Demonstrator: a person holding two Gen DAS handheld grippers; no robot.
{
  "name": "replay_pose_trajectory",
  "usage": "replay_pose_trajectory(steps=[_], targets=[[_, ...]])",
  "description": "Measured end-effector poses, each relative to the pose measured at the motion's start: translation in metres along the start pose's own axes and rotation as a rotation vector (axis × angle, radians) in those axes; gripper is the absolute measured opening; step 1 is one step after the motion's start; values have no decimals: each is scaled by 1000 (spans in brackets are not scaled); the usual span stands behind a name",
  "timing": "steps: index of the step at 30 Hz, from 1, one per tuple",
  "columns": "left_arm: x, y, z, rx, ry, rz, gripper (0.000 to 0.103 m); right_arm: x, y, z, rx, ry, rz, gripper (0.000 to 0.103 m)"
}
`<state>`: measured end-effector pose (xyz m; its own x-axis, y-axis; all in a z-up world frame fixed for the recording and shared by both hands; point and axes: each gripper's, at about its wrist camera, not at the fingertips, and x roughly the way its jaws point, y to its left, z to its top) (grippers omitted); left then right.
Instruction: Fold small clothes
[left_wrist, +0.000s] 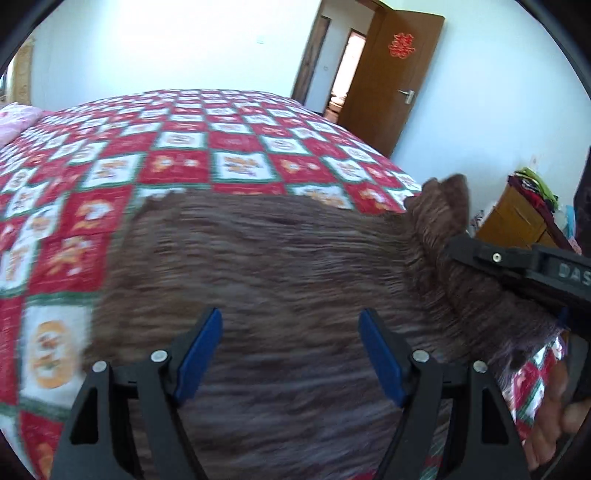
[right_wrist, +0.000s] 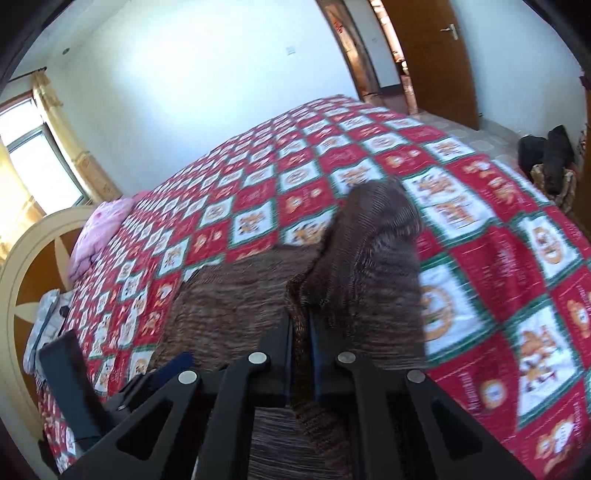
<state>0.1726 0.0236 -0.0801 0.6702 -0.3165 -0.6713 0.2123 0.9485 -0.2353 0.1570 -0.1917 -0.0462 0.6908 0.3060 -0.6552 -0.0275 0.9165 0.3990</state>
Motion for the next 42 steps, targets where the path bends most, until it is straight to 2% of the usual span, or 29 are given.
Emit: replay_pose_trajectory(steps=[2, 5, 8, 11, 13, 15, 17, 18, 19, 21, 25, 28, 29, 33, 37, 40, 42], targets=[[-4, 9, -2, -2, -8, 21, 79, 9, 9, -3, 1, 16, 16, 7], [3, 19, -5, -18, 14, -13, 79, 22, 21, -9, 4, 40, 47, 0], [8, 20, -4, -20, 12, -53, 79, 36, 34, -14, 8, 67, 81, 0], [11, 18, 0, 2, 28, -58, 79, 46, 37, -19, 18, 102, 177, 0], [7, 22, 0, -8, 33, -86, 79, 31, 34, -19, 41, 62, 238, 1], [1, 25, 1, -41, 48, -153, 79, 10, 28, -17, 23, 6, 224, 1], [-4, 25, 1, -89, 73, -245, 79, -12, 16, -17, 9, -38, 189, 7], [-5, 20, 0, -111, 96, -303, 80, -21, 8, -18, 3, -40, 156, 16], [-6, 16, -2, -122, 110, -338, 80, -24, 3, -19, 0, -34, 138, 33], [-10, -3, -12, -132, 135, -449, 80, -35, -11, -22, -2, -42, 93, 55], [-6, -40, -31, -134, 180, -538, 80, -53, -36, -32, 31, -82, 58, 56], [6, -63, -40, -89, 198, -494, 80, -59, -51, -42, 68, -90, 56, 56], [11, -67, -42, -97, 205, -486, 80, -59, -55, -45, 78, -85, 58, 56], [15, -70, -43, -178, 193, -532, 80, -59, -67, -52, 109, -79, 71, 56], [21, -71, -38, -230, 172, -511, 80, -57, -70, -56, 114, -72, 87, 56], [31, -71, -27, -225, 167, -509, 80, -57, -69, -48, 97, -71, 93, 56], [34, -71, -24, -227, 149, -515, 71, -54, -64, -32, 60, -59, 79, 56]])
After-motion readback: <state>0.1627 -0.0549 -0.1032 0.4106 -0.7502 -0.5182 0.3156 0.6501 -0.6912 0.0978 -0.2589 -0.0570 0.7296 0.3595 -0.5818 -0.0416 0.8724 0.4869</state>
